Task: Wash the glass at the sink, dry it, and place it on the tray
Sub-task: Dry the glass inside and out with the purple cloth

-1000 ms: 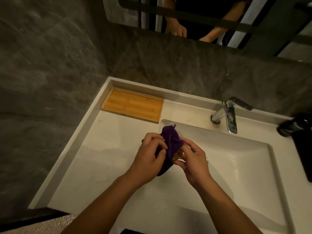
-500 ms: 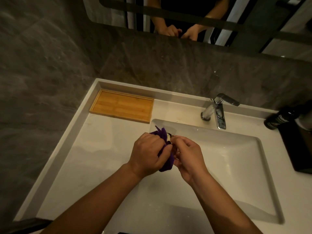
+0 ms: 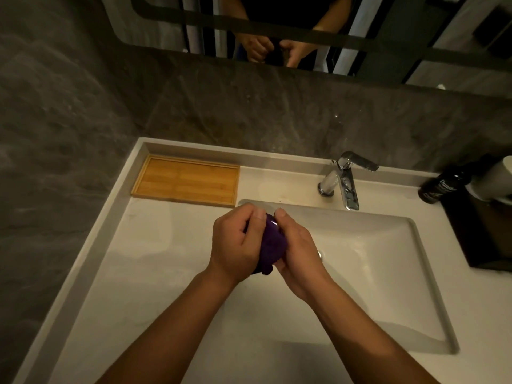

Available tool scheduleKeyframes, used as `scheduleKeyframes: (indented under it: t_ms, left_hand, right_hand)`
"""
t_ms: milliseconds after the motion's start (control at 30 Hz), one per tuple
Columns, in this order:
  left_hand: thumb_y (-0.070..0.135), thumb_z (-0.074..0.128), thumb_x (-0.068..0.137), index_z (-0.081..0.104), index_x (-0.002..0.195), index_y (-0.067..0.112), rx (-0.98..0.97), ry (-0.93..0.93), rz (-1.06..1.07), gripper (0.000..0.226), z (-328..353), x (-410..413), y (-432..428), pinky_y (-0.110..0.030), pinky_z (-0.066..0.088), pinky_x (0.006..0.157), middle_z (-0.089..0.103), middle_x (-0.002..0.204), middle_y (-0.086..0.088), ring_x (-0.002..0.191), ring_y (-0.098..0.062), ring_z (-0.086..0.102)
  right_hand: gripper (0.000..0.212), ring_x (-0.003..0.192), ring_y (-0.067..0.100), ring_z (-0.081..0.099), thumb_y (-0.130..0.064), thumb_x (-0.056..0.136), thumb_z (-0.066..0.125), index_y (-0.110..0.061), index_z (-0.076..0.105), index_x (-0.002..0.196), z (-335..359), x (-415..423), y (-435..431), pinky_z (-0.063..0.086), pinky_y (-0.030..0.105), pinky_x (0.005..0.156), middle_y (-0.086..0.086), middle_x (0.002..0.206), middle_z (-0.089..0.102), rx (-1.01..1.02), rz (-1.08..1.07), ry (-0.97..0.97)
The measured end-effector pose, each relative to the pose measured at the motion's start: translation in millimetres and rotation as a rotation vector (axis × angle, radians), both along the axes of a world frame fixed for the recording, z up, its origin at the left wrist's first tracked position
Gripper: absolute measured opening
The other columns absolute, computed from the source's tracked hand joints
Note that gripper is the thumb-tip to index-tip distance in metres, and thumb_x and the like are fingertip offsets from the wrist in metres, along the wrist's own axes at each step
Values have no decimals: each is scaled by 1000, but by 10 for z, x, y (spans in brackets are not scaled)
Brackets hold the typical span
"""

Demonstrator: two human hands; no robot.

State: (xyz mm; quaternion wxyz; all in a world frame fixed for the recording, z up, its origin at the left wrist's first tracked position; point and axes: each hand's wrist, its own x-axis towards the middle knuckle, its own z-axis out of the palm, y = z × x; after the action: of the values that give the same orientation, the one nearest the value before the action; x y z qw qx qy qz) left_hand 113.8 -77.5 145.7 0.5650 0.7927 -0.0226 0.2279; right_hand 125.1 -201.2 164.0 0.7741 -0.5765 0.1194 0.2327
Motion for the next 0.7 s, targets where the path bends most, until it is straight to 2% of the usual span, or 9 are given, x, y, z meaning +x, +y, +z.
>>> scheduleKeyframes:
  t_ms: [67,133,233,333,400,500,600,633,700]
  left_hand:
    - [32,42,98,62,88,14,-56,-64,55,29,-60,-54,-54,-15,45,52,59,72,10,65,-11,61]
    - [34,42,100,60,91,16,-99,-95,107,27,-113,-90,-102,-15,45,52,59,75,12,65,-6,61]
    - [32,43,98,58,81,12,-88,-42,104,31,-105,-63,-114,-16,42,48,57,67,9,60,-7,57]
    - [34,45,98,64,78,10,90,33,26,36,-34,69,-58,-27,45,47,60,63,1,58,-14,57]
    - [34,50,98,66,80,13,166,53,-10,32,14,143,-64,-27,47,51,62,65,4,60,-12,59]
    - [31,54,96,69,85,12,133,-39,53,27,32,110,-157,-18,47,55,63,70,7,63,-10,60]
    - [40,51,99,66,88,4,-2,-148,128,41,-79,-45,-255,-22,49,54,66,72,-6,64,-18,63]
    - [43,49,100,65,89,3,-30,-149,130,44,-111,-74,-268,-23,50,53,66,73,-7,65,-18,64]
    - [37,50,98,65,86,6,-62,-98,108,36,-70,-66,-255,-20,47,53,64,71,-1,64,-12,62]
  right_hand:
    - [45,97,26,73,-49,98,59,-10,74,114,54,25,-15,59,37,85,14,101,78,100,-10,125]
    - [54,100,27,74,-54,98,58,-9,73,124,93,43,-40,61,38,84,17,109,78,171,26,251]
    - [65,106,28,71,-58,94,60,-6,68,133,89,95,-112,60,39,90,23,119,75,128,103,270]
    - [61,98,24,75,-57,92,58,-7,71,125,72,118,-174,63,41,88,19,113,78,-63,146,96]
    - [47,104,26,75,-49,99,56,-10,74,119,64,95,-156,59,46,95,18,114,79,-27,86,78]
    - [45,101,26,74,-46,98,62,-7,74,116,56,103,-136,58,42,92,17,107,78,77,-7,173]
    - [49,91,26,76,-52,91,70,-7,76,110,104,120,-186,62,39,82,18,102,77,149,37,294]
    - [47,86,25,77,-52,92,69,-8,78,106,110,126,-216,63,37,76,17,100,78,167,59,311]
    - [47,85,24,78,-52,96,64,-9,80,104,123,139,-263,64,36,74,17,100,79,165,86,303]
